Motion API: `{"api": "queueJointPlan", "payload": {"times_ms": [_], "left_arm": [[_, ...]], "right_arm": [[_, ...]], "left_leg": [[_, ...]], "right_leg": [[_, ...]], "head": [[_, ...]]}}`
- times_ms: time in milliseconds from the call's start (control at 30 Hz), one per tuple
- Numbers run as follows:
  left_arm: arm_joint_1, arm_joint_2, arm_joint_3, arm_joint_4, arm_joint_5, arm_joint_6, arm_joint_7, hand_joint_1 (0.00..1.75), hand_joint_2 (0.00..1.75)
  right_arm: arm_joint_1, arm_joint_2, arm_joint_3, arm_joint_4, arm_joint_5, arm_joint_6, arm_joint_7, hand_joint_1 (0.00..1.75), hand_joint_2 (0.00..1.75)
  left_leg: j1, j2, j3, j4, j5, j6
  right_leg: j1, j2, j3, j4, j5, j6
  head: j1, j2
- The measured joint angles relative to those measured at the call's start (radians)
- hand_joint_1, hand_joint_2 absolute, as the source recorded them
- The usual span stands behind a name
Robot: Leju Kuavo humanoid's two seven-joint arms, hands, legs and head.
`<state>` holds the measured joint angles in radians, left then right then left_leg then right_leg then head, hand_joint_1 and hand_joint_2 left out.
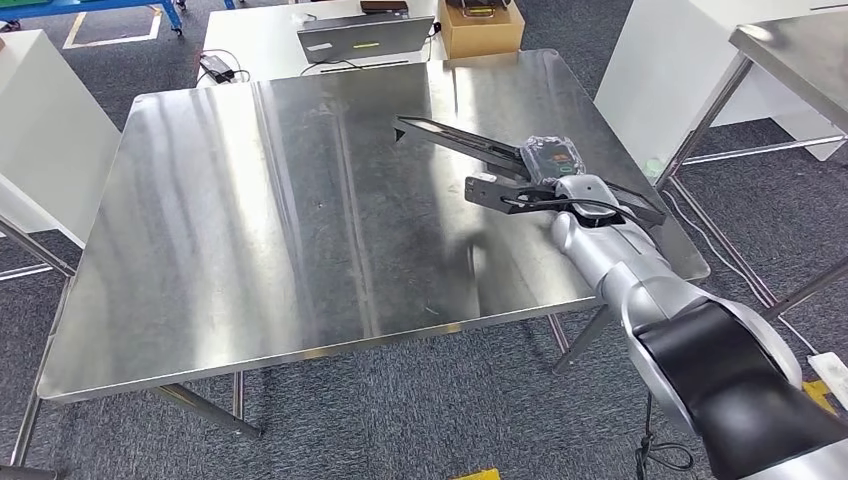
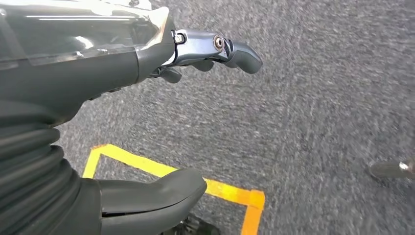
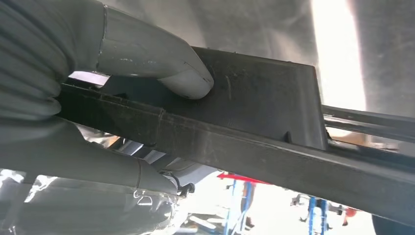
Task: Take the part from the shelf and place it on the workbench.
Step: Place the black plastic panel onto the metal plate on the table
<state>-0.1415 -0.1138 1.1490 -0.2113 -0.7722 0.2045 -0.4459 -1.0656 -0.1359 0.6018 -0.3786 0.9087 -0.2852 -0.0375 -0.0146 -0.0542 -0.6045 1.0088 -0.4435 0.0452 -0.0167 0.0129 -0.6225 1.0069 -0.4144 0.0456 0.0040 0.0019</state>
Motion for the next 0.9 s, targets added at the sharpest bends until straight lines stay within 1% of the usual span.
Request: {"api": "queueJointPlan", "payload": {"times_ms": [67, 200, 300, 400, 500, 600, 733, 867, 900], "left_arm": [[-0.002, 0.001, 0.000, 0.000, 0.004, -0.015, -0.011, 0.00, 1.75], [-0.011, 0.005, 0.000, 0.000, 0.008, -0.053, -0.020, 0.00, 1.75], [-0.017, 0.009, 0.003, 0.000, 0.015, -0.084, -0.020, 0.00, 1.75], [-0.018, 0.011, 0.010, 0.000, 0.017, -0.099, -0.020, 0.00, 1.75], [-0.018, 0.012, 0.014, 0.000, 0.017, -0.107, -0.021, 0.00, 1.75], [-0.018, 0.013, 0.016, 0.000, 0.012, -0.126, -0.025, 0.00, 1.75], [-0.019, 0.013, 0.017, 0.000, 0.010, -0.142, -0.033, 0.00, 1.75], [-0.017, 0.014, 0.019, 0.000, 0.009, -0.145, -0.043, 0.00, 1.75], [-0.017, 0.014, 0.019, 0.000, 0.009, -0.145, -0.044, 0.00, 1.75]], "right_arm": [[0.014, 0.017, 0.011, 0.013, 0.029, -0.023, 0.032, 1.75, 1.75], [0.065, 0.069, 0.041, 0.038, 0.102, -0.059, 0.092, 1.75, 1.75], [0.097, 0.113, 0.066, 0.051, 0.156, -0.069, 0.113, 1.75, 1.75], [0.110, 0.148, 0.084, 0.060, 0.181, -0.071, 0.123, 1.75, 1.75], [0.112, 0.172, 0.096, 0.067, 0.204, -0.075, 0.119, 1.75, 1.75], [0.113, 0.196, 0.107, 0.071, 0.248, -0.082, 0.094, 1.75, 1.75], [0.116, 0.245, 0.122, 0.072, 0.312, -0.090, 0.052, 1.75, 1.75], [0.118, 0.287, 0.131, 0.072, 0.361, -0.092, 0.031, 1.75, 1.75], [0.118, 0.294, 0.131, 0.072, 0.368, -0.092, 0.028, 1.31, 1.31]], "left_leg": [[0.000, 0.000, 0.000, 0.000, 0.000, 0.000], [0.000, 0.002, 0.000, 0.000, 0.000, 0.000], [0.000, 0.003, 0.001, 0.000, 0.000, 0.000], [0.001, 0.003, 0.001, 0.000, 0.000, 0.000], [0.001, 0.003, 0.000, 0.000, 0.000, 0.000], [0.001, 0.003, 0.000, 0.000, 0.000, 0.000], [0.001, 0.005, 0.001, 0.000, 0.000, 0.000], [0.001, 0.004, 0.001, 0.000, 0.000, 0.000], [0.001, 0.004, 0.001, 0.000, 0.000, 0.000]], "right_leg": [[0.000, 0.000, 0.000, 0.000, 0.000, 0.000], [0.000, 0.001, 0.000, 0.000, 0.000, 0.000], [0.000, 0.001, 0.000, 0.000, 0.000, 0.000], [0.000, 0.001, 0.000, 0.000, 0.000, 0.000], [0.000, 0.000, 0.000, 0.000, 0.000, 0.000], [0.000, 0.001, 0.000, 0.000, 0.000, 0.000], [0.000, 0.003, -0.001, 0.000, 0.000, 0.000], [0.000, 0.003, -0.001, 0.000, 0.000, 0.000], [0.000, 0.003, -0.001, 0.000, 0.000, 0.000]], "head": [[0.000, 0.000], [0.000, 0.000], [0.000, 0.000], [0.000, 0.000], [0.000, 0.000], [0.000, 0.000], [0.000, 0.000], [0.000, 0.000], [0.000, 0.000]]}}
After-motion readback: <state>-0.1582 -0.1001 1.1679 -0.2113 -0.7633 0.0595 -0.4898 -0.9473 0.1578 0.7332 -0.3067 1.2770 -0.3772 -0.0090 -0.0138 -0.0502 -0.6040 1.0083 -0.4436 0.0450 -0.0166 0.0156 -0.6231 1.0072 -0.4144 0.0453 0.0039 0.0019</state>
